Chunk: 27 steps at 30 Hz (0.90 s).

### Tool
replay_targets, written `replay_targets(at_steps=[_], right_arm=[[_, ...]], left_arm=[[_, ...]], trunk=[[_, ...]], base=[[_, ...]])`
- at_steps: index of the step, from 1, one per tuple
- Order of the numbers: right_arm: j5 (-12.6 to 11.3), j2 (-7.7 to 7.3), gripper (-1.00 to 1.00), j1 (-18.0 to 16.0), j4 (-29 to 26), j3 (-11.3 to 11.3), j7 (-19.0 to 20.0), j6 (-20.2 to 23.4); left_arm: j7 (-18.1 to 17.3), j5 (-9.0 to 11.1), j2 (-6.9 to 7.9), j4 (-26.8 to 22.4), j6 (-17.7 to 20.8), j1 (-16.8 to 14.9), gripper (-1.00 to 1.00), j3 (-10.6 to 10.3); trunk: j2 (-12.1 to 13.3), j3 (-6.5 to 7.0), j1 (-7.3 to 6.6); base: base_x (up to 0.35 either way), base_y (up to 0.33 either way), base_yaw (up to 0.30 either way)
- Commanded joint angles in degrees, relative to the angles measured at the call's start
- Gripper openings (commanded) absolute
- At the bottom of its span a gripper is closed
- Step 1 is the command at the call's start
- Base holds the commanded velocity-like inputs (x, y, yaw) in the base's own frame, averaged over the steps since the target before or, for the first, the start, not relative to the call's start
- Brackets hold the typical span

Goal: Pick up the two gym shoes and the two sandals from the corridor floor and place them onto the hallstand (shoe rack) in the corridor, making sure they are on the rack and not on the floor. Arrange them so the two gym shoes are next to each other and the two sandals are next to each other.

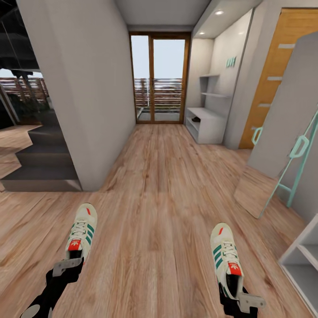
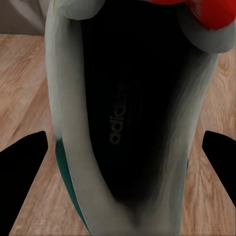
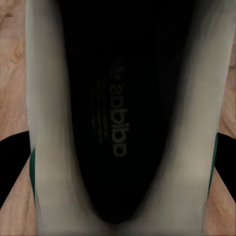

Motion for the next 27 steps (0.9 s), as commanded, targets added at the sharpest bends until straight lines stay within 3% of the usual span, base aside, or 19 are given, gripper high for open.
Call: replay_targets(at_steps=[1, 27], right_arm=[[0.56, 0.09, -1.0, -0.04, 0.01, -0.3, 0.09, -0.18], [0.5, -0.13, -1.0, -0.04, 0.08, -0.3, 0.11, -0.35]], left_arm=[[-0.41, -0.54, -0.07, -0.02, -0.37, -0.08, -1.0, 0.3], [-0.41, -0.54, -0.06, -0.06, -0.37, -0.08, -1.0, 0.31]], trunk=[[-0.02, -0.05, 0.02], [-0.02, -0.05, 0.02]], base=[[0.339, 0.0, 0.0], [0.339, 0.0, 0.0]])
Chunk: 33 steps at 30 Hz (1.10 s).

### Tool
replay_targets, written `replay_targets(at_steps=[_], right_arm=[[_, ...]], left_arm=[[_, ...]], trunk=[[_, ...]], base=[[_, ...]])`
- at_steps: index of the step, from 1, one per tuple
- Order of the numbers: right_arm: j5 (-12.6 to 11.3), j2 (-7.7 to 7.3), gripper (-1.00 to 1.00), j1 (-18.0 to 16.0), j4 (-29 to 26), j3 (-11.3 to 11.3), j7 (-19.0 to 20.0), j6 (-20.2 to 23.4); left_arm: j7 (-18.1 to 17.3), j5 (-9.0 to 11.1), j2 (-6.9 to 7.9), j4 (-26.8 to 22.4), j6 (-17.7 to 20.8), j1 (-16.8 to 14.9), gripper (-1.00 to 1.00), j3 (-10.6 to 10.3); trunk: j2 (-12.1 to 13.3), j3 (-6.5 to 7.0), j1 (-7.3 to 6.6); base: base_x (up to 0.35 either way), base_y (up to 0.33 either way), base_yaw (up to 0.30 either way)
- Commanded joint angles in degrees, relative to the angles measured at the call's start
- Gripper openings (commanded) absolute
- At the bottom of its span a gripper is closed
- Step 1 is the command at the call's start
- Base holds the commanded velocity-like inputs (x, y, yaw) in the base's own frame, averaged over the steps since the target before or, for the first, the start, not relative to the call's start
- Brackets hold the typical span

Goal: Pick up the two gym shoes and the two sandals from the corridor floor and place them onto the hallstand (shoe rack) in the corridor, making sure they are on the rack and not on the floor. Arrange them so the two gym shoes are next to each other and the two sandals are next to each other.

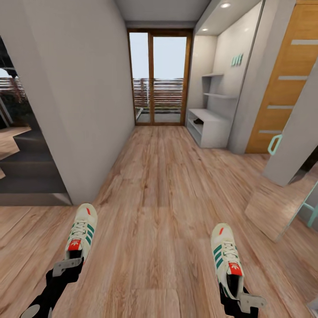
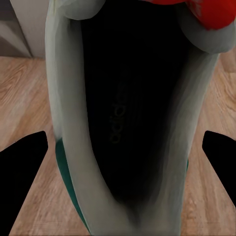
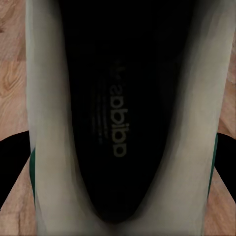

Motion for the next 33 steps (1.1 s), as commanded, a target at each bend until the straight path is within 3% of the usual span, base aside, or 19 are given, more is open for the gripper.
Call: replay_targets(at_steps=[1, 33], right_arm=[[0.57, 0.05, -1.0, -0.04, -0.01, -0.3, 0.12, -0.15], [0.58, 0.13, -1.0, -0.04, -0.17, -0.3, 0.07, -0.21]], left_arm=[[-0.41, -0.54, -0.07, -0.03, -0.37, -0.08, -1.0, 0.3], [-0.41, -0.5, -0.07, -0.06, -0.37, -0.08, -1.0, 0.47]], trunk=[[-0.02, -0.05, 0.02], [-0.02, -0.05, 0.02]], base=[[0.339, 0.0, 0.0], [0.339, 0.0, 0.0]])
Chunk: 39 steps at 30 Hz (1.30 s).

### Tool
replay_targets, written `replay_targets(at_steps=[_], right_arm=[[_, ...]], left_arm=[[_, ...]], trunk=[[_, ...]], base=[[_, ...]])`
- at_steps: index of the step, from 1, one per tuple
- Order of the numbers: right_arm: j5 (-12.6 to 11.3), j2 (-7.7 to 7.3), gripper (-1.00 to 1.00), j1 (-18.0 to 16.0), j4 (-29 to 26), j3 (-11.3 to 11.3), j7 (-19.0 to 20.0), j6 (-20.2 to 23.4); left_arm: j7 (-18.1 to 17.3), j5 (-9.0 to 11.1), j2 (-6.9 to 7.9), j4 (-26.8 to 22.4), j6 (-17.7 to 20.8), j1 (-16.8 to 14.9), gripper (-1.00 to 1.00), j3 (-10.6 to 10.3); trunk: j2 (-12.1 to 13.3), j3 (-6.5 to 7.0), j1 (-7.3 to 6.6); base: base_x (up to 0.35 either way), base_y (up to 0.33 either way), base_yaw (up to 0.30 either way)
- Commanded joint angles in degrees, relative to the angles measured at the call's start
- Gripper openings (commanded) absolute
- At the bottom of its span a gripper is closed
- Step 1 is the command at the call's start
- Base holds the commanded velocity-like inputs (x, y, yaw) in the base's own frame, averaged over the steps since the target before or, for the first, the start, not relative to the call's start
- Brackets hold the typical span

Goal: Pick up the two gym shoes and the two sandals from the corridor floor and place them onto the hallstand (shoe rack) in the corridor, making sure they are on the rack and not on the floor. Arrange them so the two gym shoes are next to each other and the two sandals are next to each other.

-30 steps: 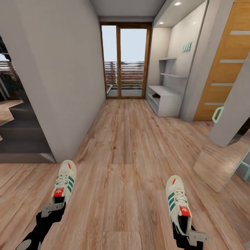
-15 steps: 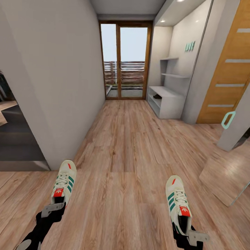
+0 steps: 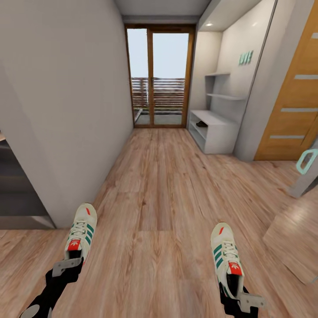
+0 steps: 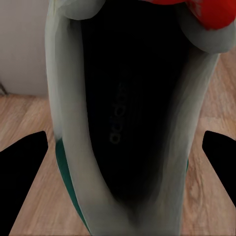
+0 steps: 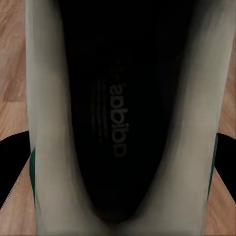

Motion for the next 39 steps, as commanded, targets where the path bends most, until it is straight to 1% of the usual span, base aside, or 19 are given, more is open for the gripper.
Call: replay_targets(at_steps=[1, 39], right_arm=[[0.55, 0.13, -1.0, -0.04, 0.02, -0.3, 0.08, -0.16], [0.72, -0.13, -1.0, -0.04, 0.32, -0.3, 0.31, -0.08]], left_arm=[[-0.41, -0.52, -0.07, -0.02, -0.37, -0.08, -1.0, 0.33], [-0.42, -0.55, -0.07, -0.02, -0.37, -0.08, -1.0, 0.23]], trunk=[[-0.02, -0.05, 0.02], [-0.02, -0.05, 0.02]], base=[[0.339, 0.0, 0.0], [0.339, 0.0, 0.0]])
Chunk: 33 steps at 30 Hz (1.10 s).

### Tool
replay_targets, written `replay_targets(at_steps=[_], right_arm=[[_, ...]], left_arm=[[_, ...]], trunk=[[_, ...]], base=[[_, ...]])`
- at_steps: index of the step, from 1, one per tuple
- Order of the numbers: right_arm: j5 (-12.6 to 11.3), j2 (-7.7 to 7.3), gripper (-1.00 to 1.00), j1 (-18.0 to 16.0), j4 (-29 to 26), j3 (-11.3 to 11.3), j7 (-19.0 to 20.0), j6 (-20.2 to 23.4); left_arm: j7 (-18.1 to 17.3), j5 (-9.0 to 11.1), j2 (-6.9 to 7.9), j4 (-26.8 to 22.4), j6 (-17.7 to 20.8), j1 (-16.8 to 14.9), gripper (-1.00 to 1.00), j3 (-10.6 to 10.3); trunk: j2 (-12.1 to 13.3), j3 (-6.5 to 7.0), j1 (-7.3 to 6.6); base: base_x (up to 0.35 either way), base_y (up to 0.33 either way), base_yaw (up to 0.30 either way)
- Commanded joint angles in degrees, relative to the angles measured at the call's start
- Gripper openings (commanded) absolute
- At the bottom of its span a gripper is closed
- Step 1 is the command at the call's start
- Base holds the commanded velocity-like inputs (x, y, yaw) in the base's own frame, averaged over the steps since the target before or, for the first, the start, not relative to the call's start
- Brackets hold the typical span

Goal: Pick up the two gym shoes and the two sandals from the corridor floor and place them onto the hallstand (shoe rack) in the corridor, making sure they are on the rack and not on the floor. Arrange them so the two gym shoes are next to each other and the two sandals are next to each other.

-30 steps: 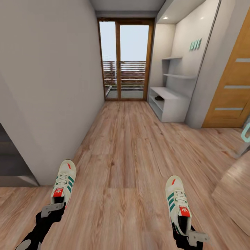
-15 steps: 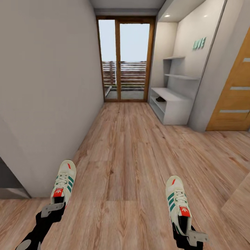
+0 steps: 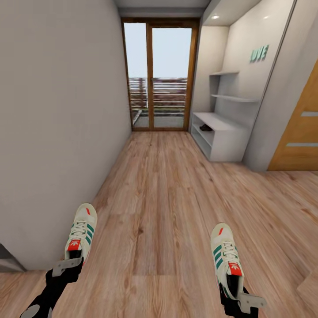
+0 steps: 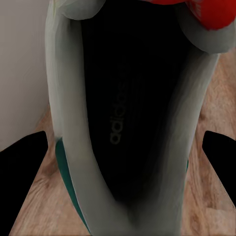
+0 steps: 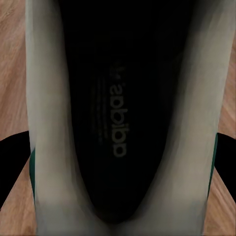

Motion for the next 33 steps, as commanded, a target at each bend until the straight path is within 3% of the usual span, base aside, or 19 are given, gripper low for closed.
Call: replay_targets(at_steps=[1, 33], right_arm=[[0.57, 0.08, -1.0, -0.03, 0.0, -0.31, 0.19, -0.16], [0.57, 0.08, -1.0, -0.03, -0.08, -0.31, 0.21, -0.16]], left_arm=[[-0.4, -0.54, -0.07, -0.02, -0.37, -0.08, -1.0, 0.29], [-0.39, -0.49, -0.07, -0.02, -0.37, -0.08, -1.0, 0.29]], trunk=[[-0.02, -0.05, 0.02], [-0.02, -0.05, 0.02]], base=[[0.339, 0.0, 0.0], [0.339, 0.0, 0.0]])
